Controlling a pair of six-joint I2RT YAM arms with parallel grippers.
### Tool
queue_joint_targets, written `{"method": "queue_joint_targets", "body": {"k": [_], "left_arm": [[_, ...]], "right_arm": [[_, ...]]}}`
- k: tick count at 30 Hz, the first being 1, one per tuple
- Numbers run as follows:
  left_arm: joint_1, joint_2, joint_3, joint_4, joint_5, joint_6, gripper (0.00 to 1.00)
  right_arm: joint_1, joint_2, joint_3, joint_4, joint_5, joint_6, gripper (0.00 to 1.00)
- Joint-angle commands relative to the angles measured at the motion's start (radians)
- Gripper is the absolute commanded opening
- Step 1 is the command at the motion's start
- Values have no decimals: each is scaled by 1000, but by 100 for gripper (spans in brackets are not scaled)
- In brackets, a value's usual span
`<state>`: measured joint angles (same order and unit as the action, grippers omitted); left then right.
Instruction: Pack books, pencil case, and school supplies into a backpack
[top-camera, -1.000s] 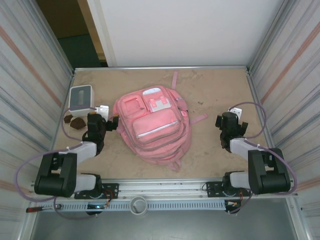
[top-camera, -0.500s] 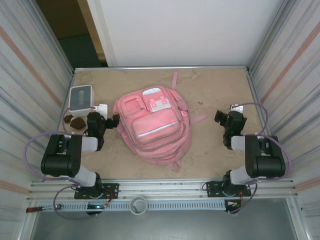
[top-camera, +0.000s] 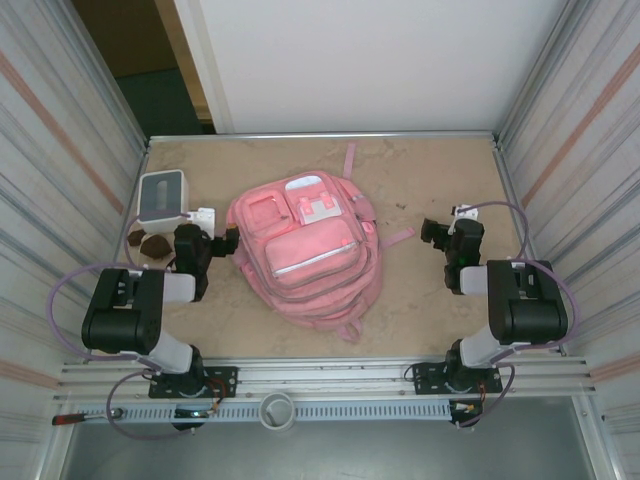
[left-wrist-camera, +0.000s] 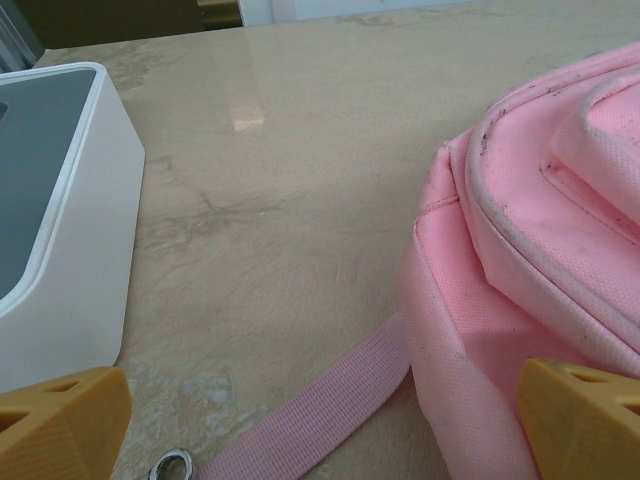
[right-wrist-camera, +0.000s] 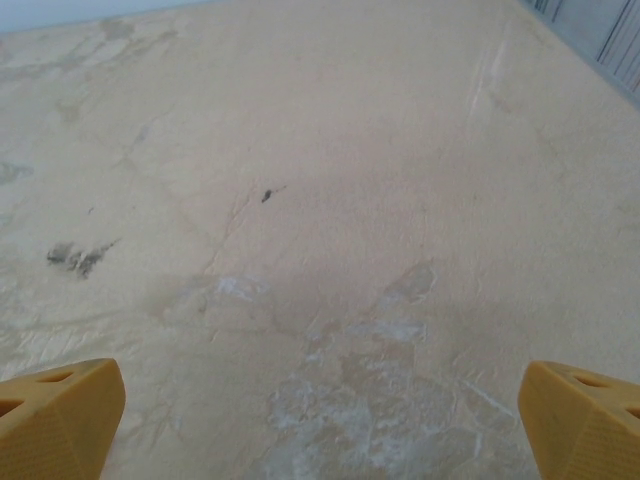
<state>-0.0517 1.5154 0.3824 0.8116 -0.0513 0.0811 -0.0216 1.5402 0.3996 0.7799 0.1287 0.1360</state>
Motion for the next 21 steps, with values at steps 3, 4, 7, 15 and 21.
{"method": "queue_joint_targets", "body": {"k": [3, 4, 7, 15, 21], "left_arm": [[7, -6, 18, -5, 8, -9, 99], [7, -6, 18, -5, 8, -8, 99], [7, -6, 19, -5, 8, -9, 99], [7, -6, 19, -5, 9, -9, 99], [6, -6, 19, -6, 10, -9, 99]], "right_arm": [[1, -1, -3, 46, -18, -30, 99], [2, 0, -5, 48, -17, -32, 99], [5, -2, -5, 48, -12, -33, 99], [5, 0, -5, 46, -12, -33, 99], [5, -1, -3, 46, -12, -33, 99]]}}
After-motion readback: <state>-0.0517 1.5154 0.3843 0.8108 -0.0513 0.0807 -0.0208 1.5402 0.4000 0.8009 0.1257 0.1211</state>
